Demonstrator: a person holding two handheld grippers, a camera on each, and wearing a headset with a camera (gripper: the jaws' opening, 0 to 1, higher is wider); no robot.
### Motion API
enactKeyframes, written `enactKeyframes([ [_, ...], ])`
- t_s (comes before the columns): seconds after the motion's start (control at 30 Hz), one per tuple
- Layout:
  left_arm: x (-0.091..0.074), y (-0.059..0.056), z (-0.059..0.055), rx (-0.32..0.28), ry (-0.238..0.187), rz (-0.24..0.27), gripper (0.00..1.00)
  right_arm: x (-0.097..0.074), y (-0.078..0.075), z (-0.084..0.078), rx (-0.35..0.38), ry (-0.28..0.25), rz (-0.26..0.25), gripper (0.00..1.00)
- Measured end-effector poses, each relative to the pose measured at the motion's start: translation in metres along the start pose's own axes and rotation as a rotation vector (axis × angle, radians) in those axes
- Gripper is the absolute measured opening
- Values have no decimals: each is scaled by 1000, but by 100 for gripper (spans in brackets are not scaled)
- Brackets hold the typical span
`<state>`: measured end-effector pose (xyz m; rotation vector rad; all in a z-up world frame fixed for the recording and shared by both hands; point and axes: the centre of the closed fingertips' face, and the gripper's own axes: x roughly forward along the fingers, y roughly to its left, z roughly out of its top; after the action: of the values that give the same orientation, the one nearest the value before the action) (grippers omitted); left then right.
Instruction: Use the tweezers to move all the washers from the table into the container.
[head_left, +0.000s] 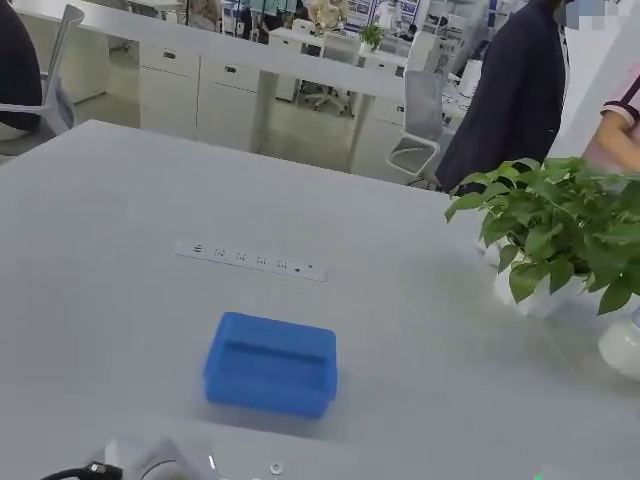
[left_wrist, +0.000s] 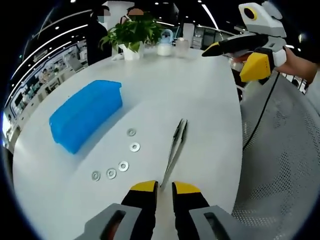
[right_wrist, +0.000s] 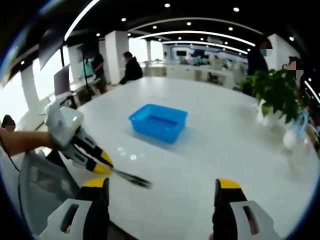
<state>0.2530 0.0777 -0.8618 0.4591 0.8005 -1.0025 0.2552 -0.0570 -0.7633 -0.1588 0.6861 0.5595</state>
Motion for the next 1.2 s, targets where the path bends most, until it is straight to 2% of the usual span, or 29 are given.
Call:
enactKeyframes([
  [0.03, 1, 1, -1, -6, 17, -3, 5, 0, 1, 0, -2, 0, 1, 86],
  [0.13, 1, 0, -1, 21, 21, -12, 0, 1, 10, 4, -22, -20, 22, 84],
  [0.33, -5, -9, 4, 55, 27, -16, 0, 9, 23, 3, -51, -3, 46, 85],
  [0.53, -26, -7, 22, 27, 2, -5, 0, 12, 30, 5, -85, -2, 72, 83],
  [0.77, -61, 8, 50, 71, -65, 43, 0, 9, 31, 5, -86, -5, 73, 82],
  [0.87, -73, 11, 58, 77, -91, 51, 0, 6, 29, 3, -68, -11, 69, 82],
  [1.0, -82, 19, 63, 67, -118, 69, 0, 5, 27, -2, -41, -9, 67, 81],
  [1.2, -92, 29, 64, 62, -124, 90, 0, 3, 23, -7, -21, -2, 58, 81],
])
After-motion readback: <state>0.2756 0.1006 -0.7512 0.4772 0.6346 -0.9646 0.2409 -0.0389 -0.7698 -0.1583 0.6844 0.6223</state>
